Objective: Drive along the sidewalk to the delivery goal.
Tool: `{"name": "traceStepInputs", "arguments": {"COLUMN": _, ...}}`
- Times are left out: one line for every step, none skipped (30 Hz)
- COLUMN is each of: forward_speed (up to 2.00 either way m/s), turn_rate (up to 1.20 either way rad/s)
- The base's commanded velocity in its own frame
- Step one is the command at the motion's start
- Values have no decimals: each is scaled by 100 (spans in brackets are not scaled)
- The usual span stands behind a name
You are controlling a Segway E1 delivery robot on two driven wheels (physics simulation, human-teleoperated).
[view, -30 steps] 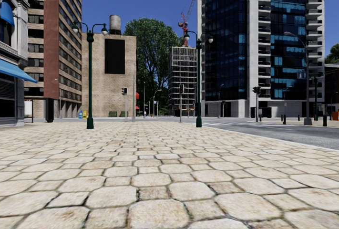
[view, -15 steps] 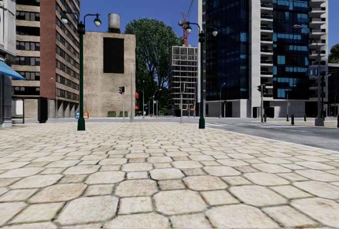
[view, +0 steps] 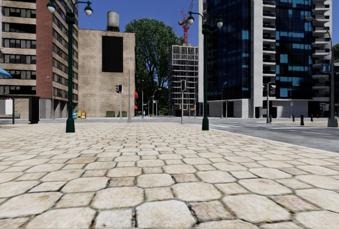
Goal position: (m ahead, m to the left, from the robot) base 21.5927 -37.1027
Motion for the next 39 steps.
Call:
{"name": "traceStepInputs", "arguments": {"forward_speed": 200, "turn_rate": 0}}
{"name": "traceStepInputs", "arguments": {"forward_speed": 200, "turn_rate": 0}}
{"name": "traceStepInputs", "arguments": {"forward_speed": 200, "turn_rate": 0}}
{"name": "traceStepInputs", "arguments": {"forward_speed": 200, "turn_rate": 0}}
{"name": "traceStepInputs", "arguments": {"forward_speed": 200, "turn_rate": 0}}
{"name": "traceStepInputs", "arguments": {"forward_speed": 200, "turn_rate": 0}}
{"name": "traceStepInputs", "arguments": {"forward_speed": 200, "turn_rate": 0}}
{"name": "traceStepInputs", "arguments": {"forward_speed": 200, "turn_rate": 0}}
{"name": "traceStepInputs", "arguments": {"forward_speed": 200, "turn_rate": 0}}
{"name": "traceStepInputs", "arguments": {"forward_speed": 200, "turn_rate": 0}}
{"name": "traceStepInputs", "arguments": {"forward_speed": 200, "turn_rate": 0}}
{"name": "traceStepInputs", "arguments": {"forward_speed": 200, "turn_rate": 0}}
{"name": "traceStepInputs", "arguments": {"forward_speed": 200, "turn_rate": 0}}
{"name": "traceStepInputs", "arguments": {"forward_speed": 200, "turn_rate": 0}}
{"name": "traceStepInputs", "arguments": {"forward_speed": 200, "turn_rate": 0}}
{"name": "traceStepInputs", "arguments": {"forward_speed": 200, "turn_rate": 0}}
{"name": "traceStepInputs", "arguments": {"forward_speed": 200, "turn_rate": 0}}
{"name": "traceStepInputs", "arguments": {"forward_speed": 200, "turn_rate": 0}}
{"name": "traceStepInputs", "arguments": {"forward_speed": 200, "turn_rate": 0}}
{"name": "traceStepInputs", "arguments": {"forward_speed": 200, "turn_rate": 0}}
{"name": "traceStepInputs", "arguments": {"forward_speed": 200, "turn_rate": 0}}
{"name": "traceStepInputs", "arguments": {"forward_speed": 200, "turn_rate": 0}}
{"name": "traceStepInputs", "arguments": {"forward_speed": 200, "turn_rate": 0}}
{"name": "traceStepInputs", "arguments": {"forward_speed": 200, "turn_rate": 0}}
{"name": "traceStepInputs", "arguments": {"forward_speed": 200, "turn_rate": 0}}
{"name": "traceStepInputs", "arguments": {"forward_speed": 200, "turn_rate": 0}}
{"name": "traceStepInputs", "arguments": {"forward_speed": 200, "turn_rate": 0}}
{"name": "traceStepInputs", "arguments": {"forward_speed": 200, "turn_rate": 0}}
{"name": "traceStepInputs", "arguments": {"forward_speed": 200, "turn_rate": 0}}
{"name": "traceStepInputs", "arguments": {"forward_speed": 200, "turn_rate": 0}}
{"name": "traceStepInputs", "arguments": {"forward_speed": 200, "turn_rate": 0}}
{"name": "traceStepInputs", "arguments": {"forward_speed": 200, "turn_rate": 0}}
{"name": "traceStepInputs", "arguments": {"forward_speed": 200, "turn_rate": 0}}
{"name": "traceStepInputs", "arguments": {"forward_speed": 200, "turn_rate": 0}}
{"name": "traceStepInputs", "arguments": {"forward_speed": 200, "turn_rate": 0}}
{"name": "traceStepInputs", "arguments": {"forward_speed": 200, "turn_rate": 0}}
{"name": "traceStepInputs", "arguments": {"forward_speed": 200, "turn_rate": 0}}
{"name": "traceStepInputs", "arguments": {"forward_speed": 200, "turn_rate": 0}}
{"name": "traceStepInputs", "arguments": {"forward_speed": 200, "turn_rate": 0}}
